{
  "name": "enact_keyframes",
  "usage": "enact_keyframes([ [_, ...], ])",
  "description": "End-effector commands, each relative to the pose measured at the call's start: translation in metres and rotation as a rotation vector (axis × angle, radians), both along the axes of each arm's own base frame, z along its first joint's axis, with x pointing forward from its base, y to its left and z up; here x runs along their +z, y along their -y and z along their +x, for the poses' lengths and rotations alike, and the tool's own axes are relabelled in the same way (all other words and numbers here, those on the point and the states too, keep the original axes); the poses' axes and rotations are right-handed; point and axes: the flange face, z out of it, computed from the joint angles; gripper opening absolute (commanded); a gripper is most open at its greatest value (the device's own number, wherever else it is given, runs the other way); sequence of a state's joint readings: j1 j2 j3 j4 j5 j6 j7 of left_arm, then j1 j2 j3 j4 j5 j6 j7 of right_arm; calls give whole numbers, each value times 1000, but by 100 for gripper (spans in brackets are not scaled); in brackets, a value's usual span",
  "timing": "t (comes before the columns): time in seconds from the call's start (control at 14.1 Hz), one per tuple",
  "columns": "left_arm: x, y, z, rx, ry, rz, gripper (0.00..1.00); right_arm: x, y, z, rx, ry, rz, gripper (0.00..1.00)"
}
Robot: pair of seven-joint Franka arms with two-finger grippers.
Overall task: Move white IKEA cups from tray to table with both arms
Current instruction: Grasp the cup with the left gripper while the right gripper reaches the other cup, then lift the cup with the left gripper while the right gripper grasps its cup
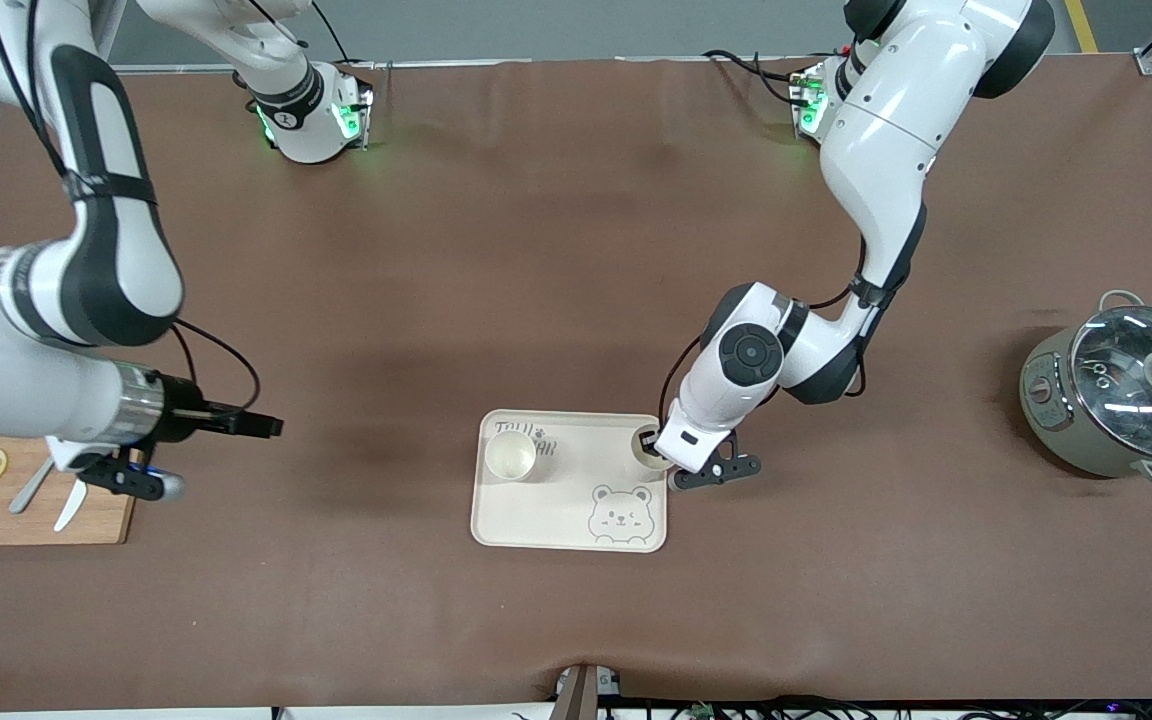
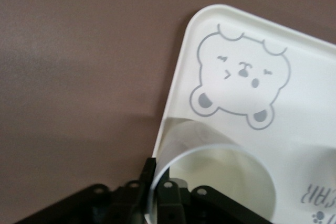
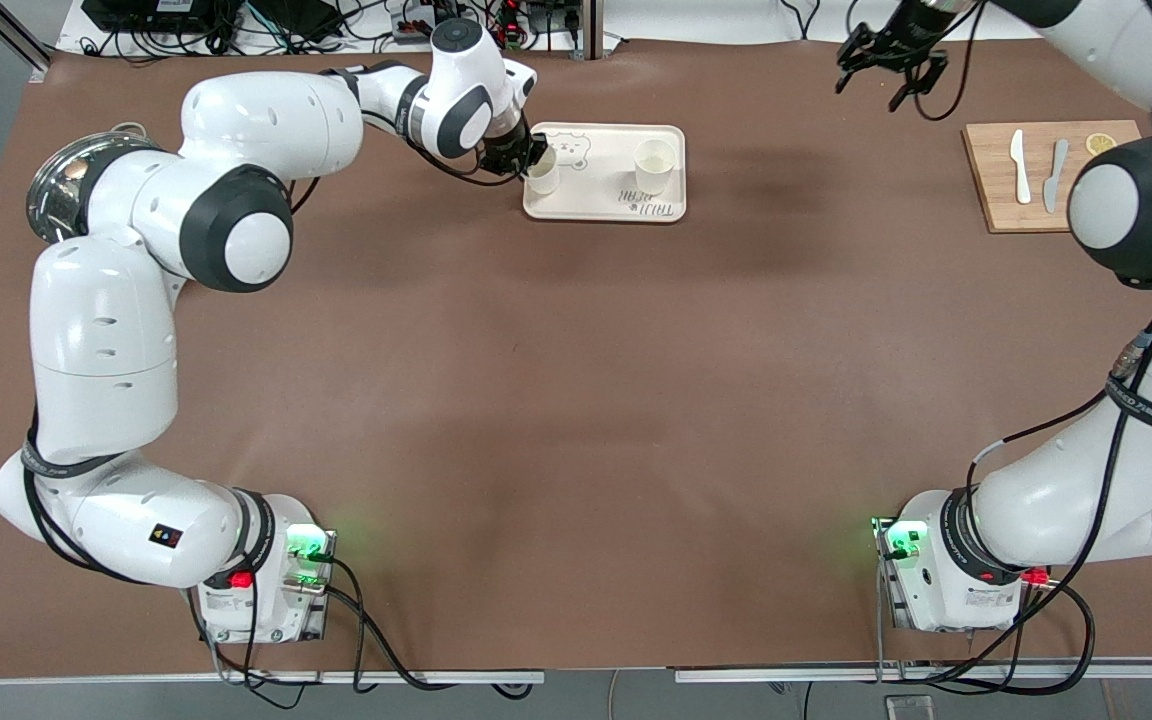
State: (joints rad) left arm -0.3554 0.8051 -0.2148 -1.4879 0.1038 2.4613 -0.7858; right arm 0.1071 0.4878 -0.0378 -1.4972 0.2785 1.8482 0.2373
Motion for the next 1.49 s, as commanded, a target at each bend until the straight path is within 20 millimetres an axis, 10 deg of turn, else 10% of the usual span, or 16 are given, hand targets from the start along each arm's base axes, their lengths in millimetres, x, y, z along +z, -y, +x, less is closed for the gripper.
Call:
enact_keyframes([
  [0.0, 18, 0, 5, -9, 39, 15, 0, -26, -26, 10, -108, -21, 16, 100],
  [0.35, 68, -21, 10, 13, 28, 44, 0, -75, -93, 20, -210, 52, -9, 100],
  [0.71, 118, -88, -3, 75, -9, 92, 0, -91, -159, 5, -385, 4, -36, 100],
  [1.42, 74, -225, -37, 103, -143, 178, 0, -130, -270, -27, -441, 88, -14, 100],
])
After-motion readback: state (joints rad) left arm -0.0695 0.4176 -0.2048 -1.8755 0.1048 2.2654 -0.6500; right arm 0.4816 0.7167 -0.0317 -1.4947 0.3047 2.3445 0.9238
